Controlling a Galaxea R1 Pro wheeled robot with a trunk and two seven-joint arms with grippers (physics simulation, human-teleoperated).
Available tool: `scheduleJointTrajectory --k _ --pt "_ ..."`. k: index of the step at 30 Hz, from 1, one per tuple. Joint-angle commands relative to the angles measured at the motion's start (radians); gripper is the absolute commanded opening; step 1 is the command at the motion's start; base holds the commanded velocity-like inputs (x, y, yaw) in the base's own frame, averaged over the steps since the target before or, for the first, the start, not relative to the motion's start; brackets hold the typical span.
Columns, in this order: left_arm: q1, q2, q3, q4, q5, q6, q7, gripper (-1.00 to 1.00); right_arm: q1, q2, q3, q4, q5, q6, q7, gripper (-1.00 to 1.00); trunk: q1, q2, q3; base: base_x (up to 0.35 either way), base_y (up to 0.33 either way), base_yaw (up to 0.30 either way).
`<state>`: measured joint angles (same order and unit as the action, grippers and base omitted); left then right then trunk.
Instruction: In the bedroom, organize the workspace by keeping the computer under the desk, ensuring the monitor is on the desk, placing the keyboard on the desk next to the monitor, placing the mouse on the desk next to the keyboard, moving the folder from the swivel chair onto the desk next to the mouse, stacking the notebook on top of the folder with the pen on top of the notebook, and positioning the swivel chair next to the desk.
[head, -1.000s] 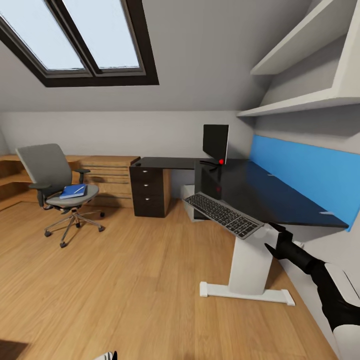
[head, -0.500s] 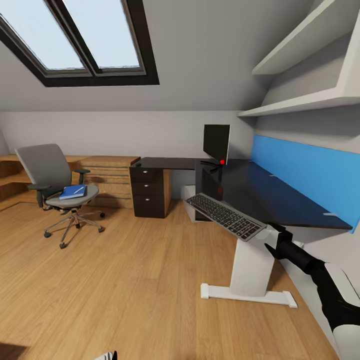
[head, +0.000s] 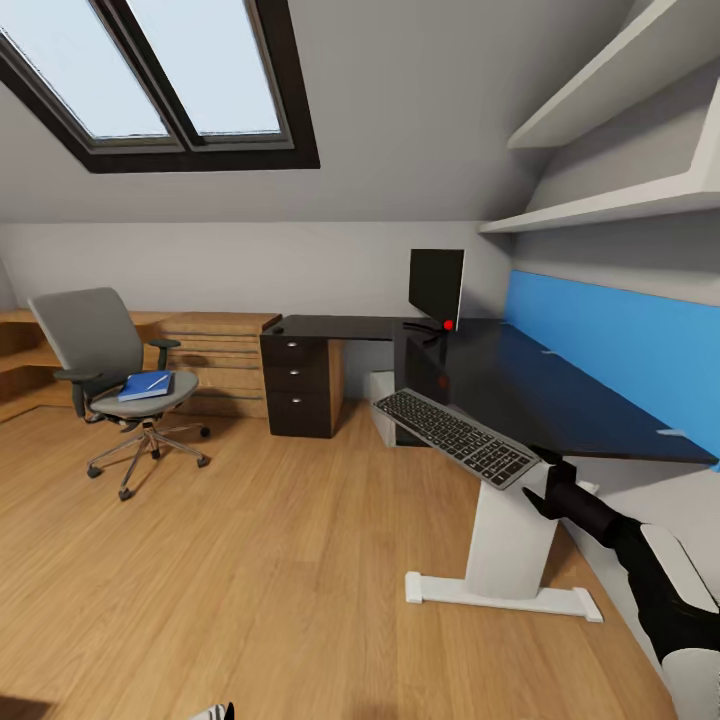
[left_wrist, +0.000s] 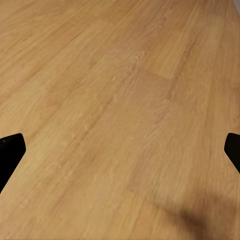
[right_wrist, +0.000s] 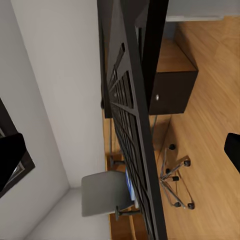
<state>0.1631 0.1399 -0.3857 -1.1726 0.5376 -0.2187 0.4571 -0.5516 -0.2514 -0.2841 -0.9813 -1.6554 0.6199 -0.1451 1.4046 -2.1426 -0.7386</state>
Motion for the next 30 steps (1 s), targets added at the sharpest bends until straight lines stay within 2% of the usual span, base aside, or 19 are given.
scheduleJointTrajectory --k 1,18,30 --pt "0.0 0.001 -0.004 -0.001 0.01 -0.007 0.004 1.0 -0.001 0.0 0.0 -0.001 -0.01 0.003 -0.01 1.0 0.0 0.0 -0.001 0.003 0.002 0.0" --pt "0.0 0.001 -0.004 -0.001 0.009 -0.008 0.004 1.0 -0.001 0.001 0.024 -0.001 -0.01 0.003 -0.01 1.0 0.0 0.0 -0.001 0.035 0.032 0.0" --pt "0.0 0.001 -0.004 -0.001 0.009 -0.008 0.005 1.0 -0.001 0.002 0.027 -0.001 -0.01 0.003 -0.01 1.0 0.0 0.0 -0.001 0.014 0.012 0.0"
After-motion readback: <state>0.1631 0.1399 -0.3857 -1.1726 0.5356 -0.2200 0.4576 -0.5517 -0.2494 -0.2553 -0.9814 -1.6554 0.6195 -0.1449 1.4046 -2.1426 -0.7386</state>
